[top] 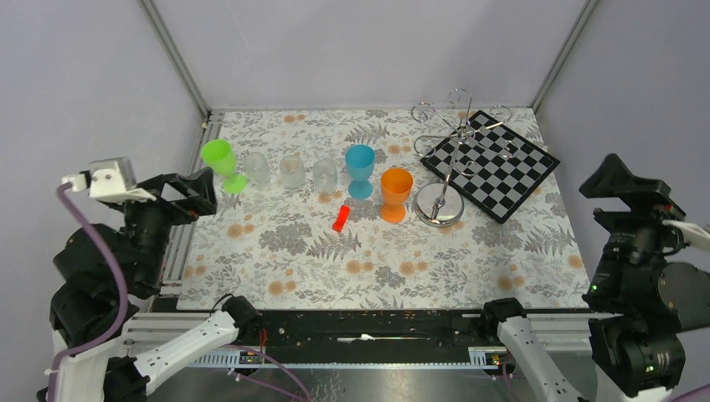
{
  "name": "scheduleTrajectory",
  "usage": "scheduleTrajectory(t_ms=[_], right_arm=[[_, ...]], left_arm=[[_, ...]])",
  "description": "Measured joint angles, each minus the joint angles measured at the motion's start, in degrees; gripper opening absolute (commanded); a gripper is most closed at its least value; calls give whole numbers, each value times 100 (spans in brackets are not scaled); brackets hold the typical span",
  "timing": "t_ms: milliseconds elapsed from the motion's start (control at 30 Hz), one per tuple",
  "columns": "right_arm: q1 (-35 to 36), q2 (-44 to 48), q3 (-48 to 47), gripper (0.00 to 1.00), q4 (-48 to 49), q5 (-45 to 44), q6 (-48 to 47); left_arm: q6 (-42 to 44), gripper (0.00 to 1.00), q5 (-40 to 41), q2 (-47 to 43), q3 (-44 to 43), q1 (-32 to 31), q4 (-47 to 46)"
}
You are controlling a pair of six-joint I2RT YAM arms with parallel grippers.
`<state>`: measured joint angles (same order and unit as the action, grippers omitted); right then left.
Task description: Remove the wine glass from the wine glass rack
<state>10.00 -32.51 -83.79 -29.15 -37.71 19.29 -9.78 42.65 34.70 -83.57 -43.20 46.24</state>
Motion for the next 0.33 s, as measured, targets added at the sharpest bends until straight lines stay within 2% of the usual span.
scheduleTrajectory(t_ms=[133, 333], right_arm=[[0, 448, 363, 99, 260, -557, -262], [0, 629, 404, 99, 457, -988, -466]], left_arm=[[94, 99, 190, -240, 4, 2, -138], [142, 99, 269, -295, 24, 2, -326]])
